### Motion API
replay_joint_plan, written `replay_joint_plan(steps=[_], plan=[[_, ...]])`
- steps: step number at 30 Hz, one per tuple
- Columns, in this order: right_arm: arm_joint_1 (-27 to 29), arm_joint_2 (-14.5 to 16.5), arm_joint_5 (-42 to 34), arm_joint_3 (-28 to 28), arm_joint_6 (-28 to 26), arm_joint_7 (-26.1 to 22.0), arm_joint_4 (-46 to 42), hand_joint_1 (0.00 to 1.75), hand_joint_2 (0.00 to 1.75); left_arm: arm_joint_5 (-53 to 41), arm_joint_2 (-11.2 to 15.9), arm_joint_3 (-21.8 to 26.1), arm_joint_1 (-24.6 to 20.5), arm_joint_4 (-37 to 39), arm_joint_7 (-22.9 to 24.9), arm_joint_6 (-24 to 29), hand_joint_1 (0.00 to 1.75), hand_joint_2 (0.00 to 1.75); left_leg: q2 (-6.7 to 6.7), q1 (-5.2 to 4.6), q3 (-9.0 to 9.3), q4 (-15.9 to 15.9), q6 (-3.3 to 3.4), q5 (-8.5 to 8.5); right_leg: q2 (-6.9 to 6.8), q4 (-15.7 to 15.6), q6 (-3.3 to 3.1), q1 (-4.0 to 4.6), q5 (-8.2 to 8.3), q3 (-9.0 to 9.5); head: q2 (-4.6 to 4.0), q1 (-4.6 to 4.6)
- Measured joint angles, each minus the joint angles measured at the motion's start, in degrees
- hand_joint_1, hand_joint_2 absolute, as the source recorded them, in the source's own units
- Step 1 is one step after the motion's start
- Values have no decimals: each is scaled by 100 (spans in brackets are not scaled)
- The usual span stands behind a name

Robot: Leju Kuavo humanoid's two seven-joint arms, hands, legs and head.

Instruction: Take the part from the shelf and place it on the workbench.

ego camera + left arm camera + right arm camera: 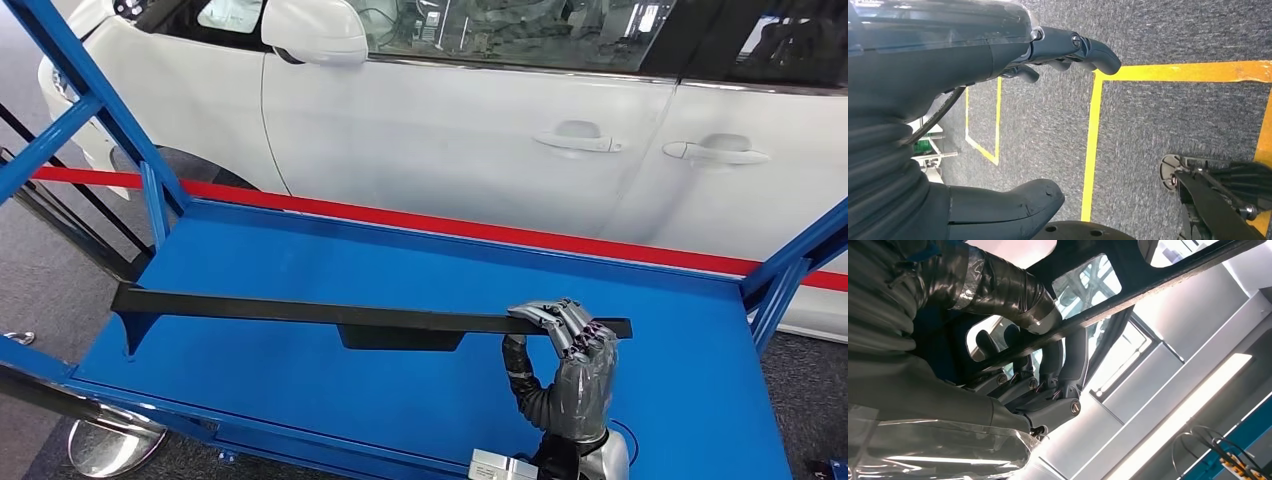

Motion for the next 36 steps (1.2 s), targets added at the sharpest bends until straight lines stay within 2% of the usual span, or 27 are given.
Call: replay_joint_plan(steps=[12, 14, 16, 18, 20, 21, 22, 23, 24, 26, 28, 29, 30, 33, 36], plan=[[-7, 0, -4, 12, 2, 54, 0, 175, 175, -44, 0, 0, -1, 0, 144, 184, 0, 175, -1, -17, 2, 14, 16, -14, 0, -31, 13, -18, 1, 16, 0, -1], [-5, 1, -9, 13, 2, 54, -1, 175, 175, -76, 2, 0, -1, 0, 210, 270, 0, 175, -2, -33, 2, 21, 75, -6, -3, -78, 67, -52, 36, 33, -1, -1], [-3, 1, -19, 15, 1, 54, 0, 175, 175, -106, -4, -1, -8, 0, 259, 322, 0, 175, 4, -27, 92, -159, 171, 103, -3, -155, 136, -41, 67, 79, 0, 0], [-14, -1, -37, 16, 0, 54, 3, 175, 175, -127, -22, -4, -17, 0, 287, 349, 0, 175, 20, 15, 218, -419, 235, 244, 7, 43, 157, -17, -89, -1, 0, 1], [-20, -3, -51, 16, 0, 55, 12, 175, 175, -132, -36, -6, -19, 0, 301, 366, 0, 175, 29, 40, 244, -483, 252, 288, 12, 666, 182, -53, -402, -299, -1, 2], [-18, -5, -55, 16, 0, 56, 24, 175, 175, -133, -39, -7, -17, 0, 304, 372, 0, 175, 30, 47, 233, -465, 242, 283, 10, 965, 208, -77, -503, -452, -1, 2], [-16, -9, -55, 16, 0, 61, 40, 175, 175, -134, -41, -8, -14, 0, 308, 381, 0, 175, 27, 60, 224, -432, 219, 265, 8, 1116, 237, -106, -503, -535, -1, 2], [-17, -13, -55, 17, 0, 68, 57, 175, 175, -134, -42, -8, -11, 0, 312, 388, 0, 175, 22, 81, 215, -383, 183, 234, 4, 1067, 269, -137, -397, -525, -1, 2], [-23, -16, -55, 18, 0, 78, 69, 175, 175, -135, -45, -9, -10, 0, 315, 394, 0, 175, 15, 113, 202, -311, 133, 185, -1, 827, 304, -169, -211, -417, -1, 2], [-41, -20, -54, 21, 1, 96, 88, 175, 175, -142, -49, -9, -16, -1, 315, 400, 0, 175, 4, 151, 145, -114, 0, 46, 10, 278, 349, -202, 11, -153, 0, 2], [-54, -22, -52, 31, 2, 117, 97, 175, 175, -162, -45, -12, -26, -2, 286, 396, 0, 175, -3, 145, 78, 27, -105, -67, 42, 122, 269, -195, -20, -86, 0, -2], [-56, -24, -51, 38, 2, 126, 98, 175, 175, -161, -42, -13, -31, -2, 250, 373, 0, 175, -5, 135, 61, 55, -117, -96, 52, 144, 211, -193, -29, -108, 0, -4], [-60, -24, -51, 46, 2, 132, 97, 175, 175, -152, -43, -15, -31, -2, 208, 331, 0, 175, -6, 137, 65, 50, -98, -99, 55, 162, 166, -199, -34, -122, 0, -7], [-69, -24, -50, 60, 2, 135, 96, 175, 175, -106, -43, -15, -29, -2, 107, 180, 0, 175, -5, 136, 86, 7, -4, -74, 51, 159, 123, -194, -37, -131, -1, -7], [-69, -24, -50, 64, 2, 133, 96, 175, 175, -98, -36, -15, -27, -2, 93, 139, 0, 175, -6, 137, 96, -35, 44, -50, 44, 160, 80, -172, -48, -131, 0, -7]])
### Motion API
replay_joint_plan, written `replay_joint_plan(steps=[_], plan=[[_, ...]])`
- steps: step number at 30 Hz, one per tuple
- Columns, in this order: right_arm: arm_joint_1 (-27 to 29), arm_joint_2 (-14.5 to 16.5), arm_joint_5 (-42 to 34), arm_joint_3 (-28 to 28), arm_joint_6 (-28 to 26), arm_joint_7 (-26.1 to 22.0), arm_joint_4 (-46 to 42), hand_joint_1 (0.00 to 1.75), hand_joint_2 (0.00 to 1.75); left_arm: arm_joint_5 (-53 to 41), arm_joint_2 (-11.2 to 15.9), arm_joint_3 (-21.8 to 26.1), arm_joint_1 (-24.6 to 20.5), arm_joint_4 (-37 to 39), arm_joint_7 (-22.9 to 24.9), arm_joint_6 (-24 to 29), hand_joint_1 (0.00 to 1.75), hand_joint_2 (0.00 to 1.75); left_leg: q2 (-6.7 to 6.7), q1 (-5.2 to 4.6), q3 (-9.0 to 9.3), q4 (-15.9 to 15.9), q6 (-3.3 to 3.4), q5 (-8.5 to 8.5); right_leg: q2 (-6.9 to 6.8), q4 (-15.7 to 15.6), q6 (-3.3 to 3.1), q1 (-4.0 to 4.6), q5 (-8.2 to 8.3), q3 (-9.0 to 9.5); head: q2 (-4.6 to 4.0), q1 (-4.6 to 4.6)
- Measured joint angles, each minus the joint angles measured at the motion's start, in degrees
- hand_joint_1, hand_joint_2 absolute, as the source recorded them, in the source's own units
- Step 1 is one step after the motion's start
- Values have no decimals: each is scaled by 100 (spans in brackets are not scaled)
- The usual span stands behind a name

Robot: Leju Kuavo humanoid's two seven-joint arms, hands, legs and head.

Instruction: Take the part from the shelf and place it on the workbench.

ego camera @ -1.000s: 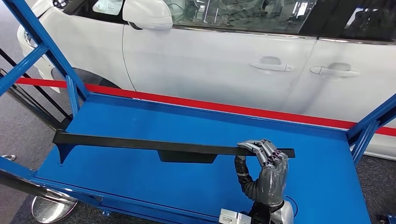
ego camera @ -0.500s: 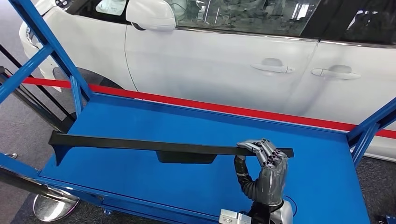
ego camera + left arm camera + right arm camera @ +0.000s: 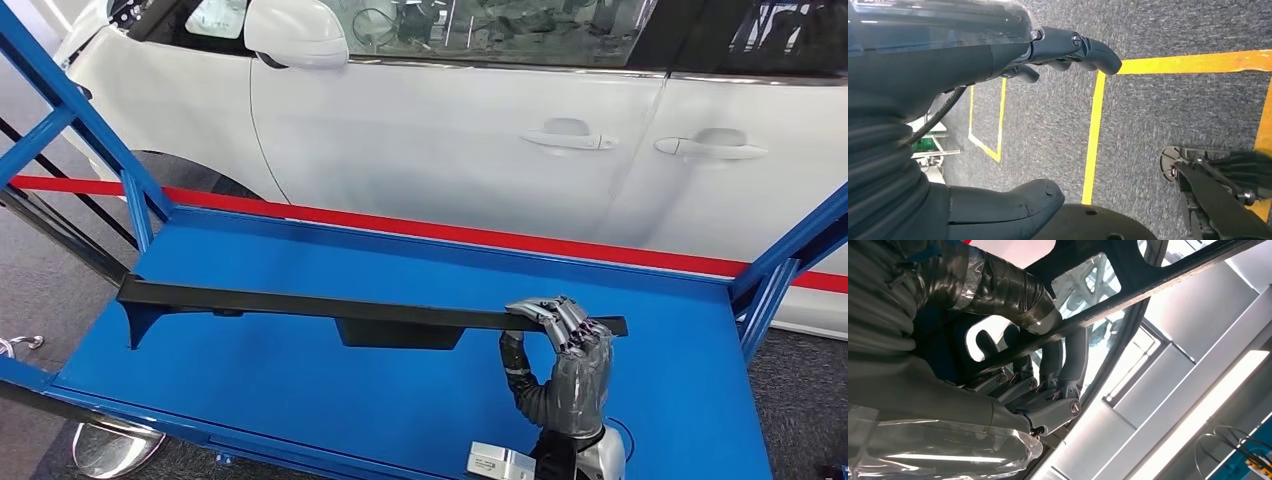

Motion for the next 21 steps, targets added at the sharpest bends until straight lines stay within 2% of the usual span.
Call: replay_joint_plan(steps=[3, 4, 7, 9, 14, 21], plan=[[0, 0, 0, 1, 0, -4, 0, 175, 175, 0, 2, 0, 2, 0, 25, 30, 0, 175, 0, 5, -1, -14, -5, 11, -3, 2, -13, 23, -5, 1, 0, 0], [0, 0, 0, 1, 0, -7, 0, 175, 175, -2, 1, 0, 2, 0, 36, 42, 0, 175, 0, 7, -2, -16, -36, 14, -3, 3, -13, 27, -5, 2, 0, 0], [0, 0, 0, 1, 0, -9, 0, 175, 175, -13, 1, 0, 2, 0, 60, 58, 0, 175, 0, 18, -3, -21, -208, 14, -4, 5, -13, 32, -4, 3, 0, 0], [-1, 0, 0, 1, 0, -9, 0, 175, 175, -19, 1, 0, 3, 0, 74, 62, 0, 175, 0, 19, -6, -16, -263, 10, -4, 4, -11, 33, -3, 7, 1, 0], [-9, 0, 0, 25, 0, -11, 0, 175, 175, -35, 3, 0, 2, 0, 94, 99, 0, 175, 0, -10, -15, 12, -264, -2, -5, -20, 14, 23, 12, 27, 0, 0], [-20, 0, -4, 44, 0, -26, 2, 175, 175, -79, 25, 0, 3, 0, 123, 182, 0, 175, -3, -26, -95, 160, -142, -58, -6, -63, 120, -24, 56, 36, 0, 0]])
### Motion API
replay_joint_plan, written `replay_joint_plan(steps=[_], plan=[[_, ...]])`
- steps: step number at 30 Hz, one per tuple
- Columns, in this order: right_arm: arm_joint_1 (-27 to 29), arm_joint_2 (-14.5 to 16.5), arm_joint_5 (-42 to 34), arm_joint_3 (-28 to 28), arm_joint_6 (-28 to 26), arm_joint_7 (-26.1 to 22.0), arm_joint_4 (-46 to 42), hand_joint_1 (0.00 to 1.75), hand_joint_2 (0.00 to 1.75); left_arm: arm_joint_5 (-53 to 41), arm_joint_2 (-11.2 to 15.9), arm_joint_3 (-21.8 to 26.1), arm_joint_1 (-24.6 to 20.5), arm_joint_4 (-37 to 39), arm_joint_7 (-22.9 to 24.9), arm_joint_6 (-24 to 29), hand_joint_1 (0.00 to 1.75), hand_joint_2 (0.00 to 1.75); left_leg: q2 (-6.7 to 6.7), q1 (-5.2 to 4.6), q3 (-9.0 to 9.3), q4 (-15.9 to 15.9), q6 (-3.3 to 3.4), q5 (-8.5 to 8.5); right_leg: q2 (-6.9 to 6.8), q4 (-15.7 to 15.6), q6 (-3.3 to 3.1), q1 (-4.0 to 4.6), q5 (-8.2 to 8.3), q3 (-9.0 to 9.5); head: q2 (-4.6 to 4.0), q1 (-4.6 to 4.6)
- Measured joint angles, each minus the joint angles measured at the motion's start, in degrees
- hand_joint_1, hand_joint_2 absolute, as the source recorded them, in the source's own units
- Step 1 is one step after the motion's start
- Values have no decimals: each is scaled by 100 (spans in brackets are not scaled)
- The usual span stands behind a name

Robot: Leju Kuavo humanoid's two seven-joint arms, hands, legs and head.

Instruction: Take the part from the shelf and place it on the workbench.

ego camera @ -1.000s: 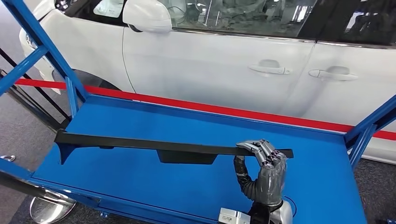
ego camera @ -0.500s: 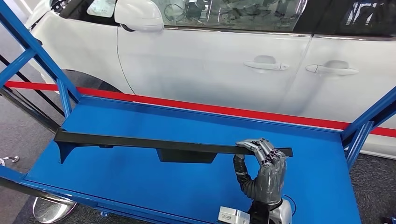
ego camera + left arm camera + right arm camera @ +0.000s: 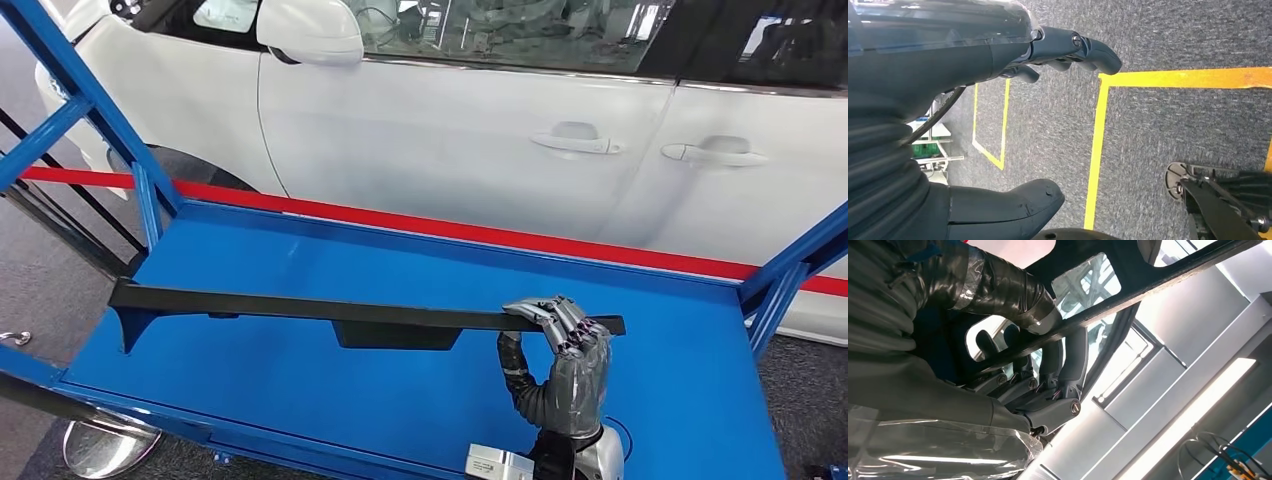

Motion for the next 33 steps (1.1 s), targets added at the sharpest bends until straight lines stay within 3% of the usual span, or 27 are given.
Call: replay_joint_plan(steps=[3, 5, 8, 9, 10, 11, 13, 15, 17, 20, 21, 24, 25, 27, 30, 33], plan=[[-4, -1, 0, 14, 0, -1, -1, 175, 175, -1, 5, 0, -3, 0, -5, 0, 0, 175, -1, 1, -6, -29, 101, 49, 1, -74, 103, -9, 49, 31, -1, 1], [-13, -3, 0, 17, -1, -3, -1, 175, 175, -2, -3, 0, -6, 0, -5, 0, 0, 175, 13, 21, 42, -160, 192, 151, -9, 35, 134, 4, -48, -13, 0, 2], [-26, -7, -1, 19, -2, -7, 10, 175, 175, -3, -13, 0, 3, 0, -3, 7, 0, 175, 39, 1, 40, -218, 252, 216, -17, 989, 118, 34, -547, -460, 0, 3], [-25, -10, -2, 19, -2, -7, 21, 175, 175, -3, -11, 0, 7, 0, 0, 14, 0, 175, 41, -13, 34, -211, 253, 214, -17, 1283, 121, 42, -636, -600, 0, 3], [-24, -14, -4, 19, -2, -6, 32, 175, 175, -3, -10, 0, 11, 0, 3, 23, 0, 175, 41, -25, 34, -201, 253, 208, -18, 1391, 122, 45, -613, -654, 0, 2], [-26, -17, -5, 18, -2, -5, 41, 175, 175, -3, -9, 0, 10, 0, 5, 32, 0, 175, 35, -31, 37, -185, 246, 196, -20, 1268, 117, 46, -479, -593, 0, 3], [-34, -20, -7, 19, -2, -5, 46, 175, 175, -3, -10, 0, 7, 0, 7, 40, 0, 175, 18, -31, 41, -129, 211, 146, -27, 568, 89, 45, -116, -245, -1, 3], [-43, -20, -7, 23, -1, -5, 49, 175, 175, -3, -11, 0, 3, 0, 7, 43, 0, 175, 9, -54, 6, -56, 144, 86, -25, 63, 28, 73, 23, -10, -1, 2], [-48, -21, -8, 26, 0, -3, 52, 175, 175, -4, -12, 0, 0, 0, 8, 45, 0, 175, 8, -68, -24, -39, 77, 68, -11, 2, -48, 117, -3, -6, -1, 2], [-57, -20, -9, 30, 0, -5, 51, 175, 175, -8, -11, 0, -6, 0, 11, 49, 0, 175, 12, -42, -53, 80, 3, -52, -18, -46, -174, 100, 18, 3, -1, 1], [-61, -20, -9, 32, 0, -7, 50, 175, 175, -8, -12, 0, -9, 0, 14, 50, 0, 175, 13, -37, -152, 312, -8, -202, -27, -66, -211, 90, 26, 9, -1, 1], [-67, -21, -9, 38, 0, -9, 54, 175, 175, -9, -13, 0, -3, 0, 21, 51, 0, 175, 13, -36, -685, 1406, -19, -705, -46, -67, -262, 127, 29, -10, -1, 1], [-67, -21, -9, 38, 0, -8, 56, 175, 175, -9, -12, 0, 1, 0, 24, 52, 0, 175, 13, -36, -801, 1633, -21, -767, -47, -64, -266, 139, 29, -15, 0, 2], [-66, -22, -9, 38, 0, -7, 59, 175, 175, -9, -11, 0, 7, 0, 27, 52, 0, 175, 13, -36, -873, 1765, -18, -767, -47, -61, -267, 149, 29, -18, 0, 2], [-67, -22, -11, 38, 0, -7, 62, 175, 175, -9, -10, 1, 9, 0, 33, 52, 0, 175, 14, -37, -820, 1639, -8, -649, -45, -58, -267, 153, 29, -15, 0, 2], [-79, -21, -15, 40, 0, -7, 63, 175, 175, -9, -6, 1, -1, 0, 42, 52, 0, 175, 8, -92, -293, 404, 88, -58, -37, -35, -190, 178, 50, -19, 0, 2]])
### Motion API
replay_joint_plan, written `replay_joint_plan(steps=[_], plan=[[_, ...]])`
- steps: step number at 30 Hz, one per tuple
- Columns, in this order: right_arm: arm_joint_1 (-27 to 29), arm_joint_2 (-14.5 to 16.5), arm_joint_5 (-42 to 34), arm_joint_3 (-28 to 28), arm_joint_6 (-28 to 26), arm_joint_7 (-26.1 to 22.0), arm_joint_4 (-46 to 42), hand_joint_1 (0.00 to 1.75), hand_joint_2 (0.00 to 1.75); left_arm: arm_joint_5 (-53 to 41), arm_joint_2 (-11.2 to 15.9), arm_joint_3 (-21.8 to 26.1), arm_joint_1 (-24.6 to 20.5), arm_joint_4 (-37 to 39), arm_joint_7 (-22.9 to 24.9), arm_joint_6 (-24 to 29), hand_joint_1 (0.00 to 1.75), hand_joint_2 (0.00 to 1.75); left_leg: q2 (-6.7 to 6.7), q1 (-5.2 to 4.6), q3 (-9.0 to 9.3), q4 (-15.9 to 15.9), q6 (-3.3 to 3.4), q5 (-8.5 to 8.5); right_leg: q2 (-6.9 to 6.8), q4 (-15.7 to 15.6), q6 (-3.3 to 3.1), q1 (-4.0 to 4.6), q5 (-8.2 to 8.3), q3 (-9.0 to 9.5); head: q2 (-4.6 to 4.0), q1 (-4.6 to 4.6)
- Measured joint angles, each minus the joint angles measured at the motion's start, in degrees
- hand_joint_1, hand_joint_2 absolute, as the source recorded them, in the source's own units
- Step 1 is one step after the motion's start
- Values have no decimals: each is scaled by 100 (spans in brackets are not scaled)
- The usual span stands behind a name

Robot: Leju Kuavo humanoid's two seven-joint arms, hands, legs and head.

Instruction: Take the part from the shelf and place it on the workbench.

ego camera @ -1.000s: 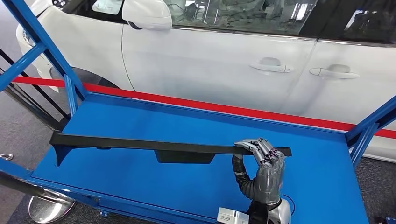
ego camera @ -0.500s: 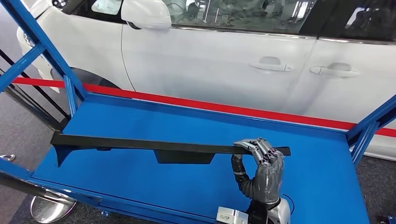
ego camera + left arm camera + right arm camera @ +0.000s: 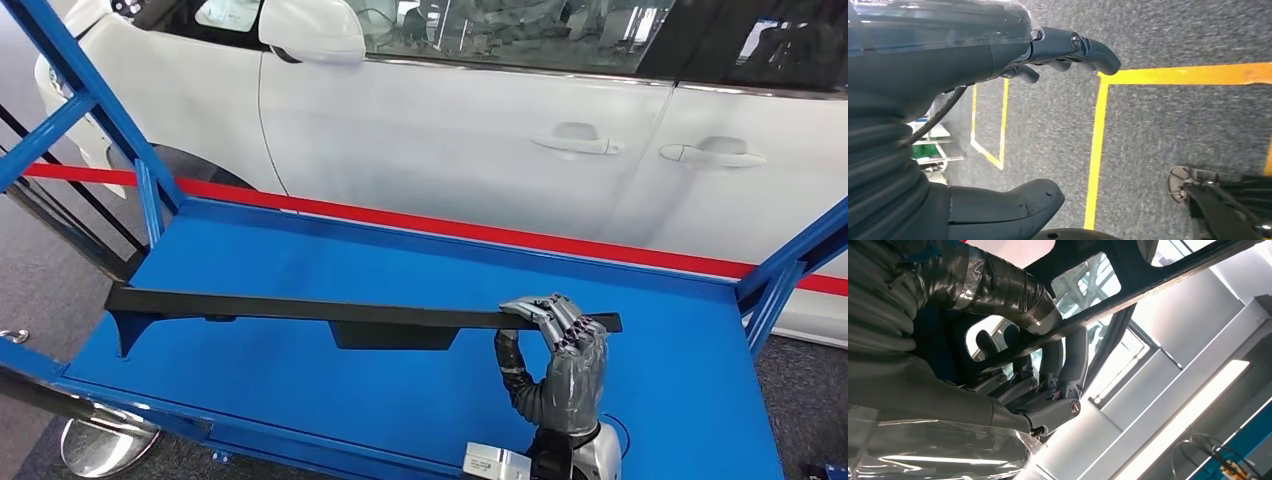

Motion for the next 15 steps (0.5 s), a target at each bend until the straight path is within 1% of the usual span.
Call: replay_joint_plan(steps=[1, 3, 4, 5, 6, 7, 8, 9, 10, 11, 12, 13, 14, 15], plan=[[-5, 1, -1, 2, 0, 0, -1, 175, 175, 0, 1, 0, -2, 0, 1, 0, 0, 175, -3, -24, 140, -340, 41, 147, 2, -8, 46, 1, 19, 1, 0, -1], [-8, 1, -1, 4, 0, 0, -2, 175, 175, 0, 0, 1, 0, 0, 3, 0, 0, 175, 0, -20, 141, -392, 116, 210, 2, -30, 124, -11, 38, 7, -1, 0], [-12, 0, -1, 4, 0, 0, -2, 175, 175, 0, -1, 2, -1, 0, 4, 1, 0, 175, 6, -13, 147, -426, 166, 251, 2, 31, 153, -17, -23, -21, -1, 0], [-16, -1, -2, 4, 0, 0, -2, 175, 175, 0, -1, 2, -3, 0, 5, 2, 0, 175, 14, -4, 146, -460, 214, 292, 3, 207, 174, -19, -158, -98, 0, 1], [-18, -1, -3, 4, 0, 1, -2, 175, 175, 0, -1, 2, -5, 0, 5, 3, 0, 175, 22, -4, 138, -475, 249, 322, 4, 494, 187, -27, -349, -222, 1, 1], [-20, -2, -4, 4, 0, 1, 0, 175, 175, 0, 1, 2, -5, 0, 5, 4, 0, 175, 25, -14, 117, -477, 274, 338, 4, 869, 200, -26, -559, -387, 1, 2], [-19, -2, -5, 4, 0, 1, 5, 175, 175, 0, 3, 2, -4, 0, 5, 4, 0, 175, 28, -26, 95, -473, 285, 348, 5, 1243, 212, -25, -728, -547, 1, 1], [-18, -3, -5, 4, 0, 1, 11, 175, 175, 0, 3, 2, -3, 0, 5, 4, 0, 175, 30, -38, 77, -465, 290, 354, 4, 1497, 220, -24, -805, -652, 0, 1], [-18, -3, -5, 4, 0, 2, 16, 175, 175, 0, 3, 2, -1, 0, 5, 4, 0, 175, 29, -48, 62, -454, 291, 357, 4, 1568, 220, -23, -782, -668, 0, 1], [-20, -3, -5, 4, 0, 3, 21, 175, 175, 0, 2, 2, -1, 0, 5, 3, 0, 175, 26, -54, 52, -439, 288, 357, 4, 1415, 210, -22, -658, -571, 0, 0], [-24, -3, -6, 4, 0, 4, 22, 175, 175, 0, 1, 2, -2, 0, 5, 3, 0, 175, 20, -58, 47, -423, 281, 354, 3, 1081, 189, -19, -470, -383, 0, 0], [-32, -3, -7, 4, 0, 4, 22, 175, 175, 0, -3, 2, -3, 0, 5, 3, 0, 175, 15, -62, 43, -408, 270, 347, 3, 662, 151, -11, -315, -157, 0, 0], [-41, -3, -8, 5, 0, 4, 22, 175, 175, 0, -7, 2, -6, 0, 5, 2, 0, 175, 10, -74, 34, -389, 248, 338, 3, 305, 112, 4, -202, 25, 0, 0], [-49, -3, -9, 5, 0, 3, 22, 175, 175, 0, -11, 2, -8, 0, 5, 3, 0, 175, 7, -81, 22, -378, 217, 334, 3, 69, 77, 21, -148, 135, -1, 0]])
